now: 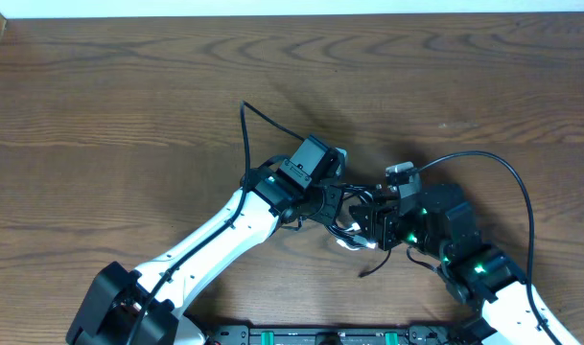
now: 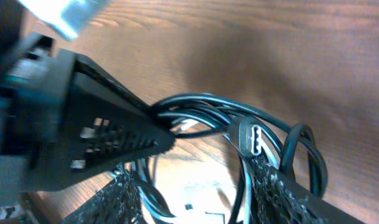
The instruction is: Untangle cables
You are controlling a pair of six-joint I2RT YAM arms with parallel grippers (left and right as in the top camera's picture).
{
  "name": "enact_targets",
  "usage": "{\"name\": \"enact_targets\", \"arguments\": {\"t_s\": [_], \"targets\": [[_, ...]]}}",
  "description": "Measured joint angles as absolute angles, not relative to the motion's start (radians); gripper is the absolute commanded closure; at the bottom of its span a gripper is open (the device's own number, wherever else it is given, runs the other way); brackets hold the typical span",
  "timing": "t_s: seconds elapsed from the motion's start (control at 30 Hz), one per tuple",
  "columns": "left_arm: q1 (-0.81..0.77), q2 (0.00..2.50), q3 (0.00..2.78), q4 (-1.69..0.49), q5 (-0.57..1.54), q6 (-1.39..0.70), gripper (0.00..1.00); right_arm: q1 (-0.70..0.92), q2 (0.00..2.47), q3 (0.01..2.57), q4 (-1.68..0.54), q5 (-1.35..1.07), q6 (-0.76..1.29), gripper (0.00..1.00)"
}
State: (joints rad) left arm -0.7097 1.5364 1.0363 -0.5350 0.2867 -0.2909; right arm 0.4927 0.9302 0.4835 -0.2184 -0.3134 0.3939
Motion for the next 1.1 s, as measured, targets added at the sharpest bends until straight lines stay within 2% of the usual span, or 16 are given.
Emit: {"name": "enact_targets", "arguments": {"t_s": [0.5,1.1], "targets": [[-0.710,1.537,1.036,-0.535,0.287,-0.291,0.92,0.493,1.096,0.484,-0.250,-0.355,0.400,0.53],[-0.709,1.537,1.036,-0.464,0.403,-0.290,0.92,0.493,1.132,0.484,-0.255,-0.389,0.461,0.70]]}}
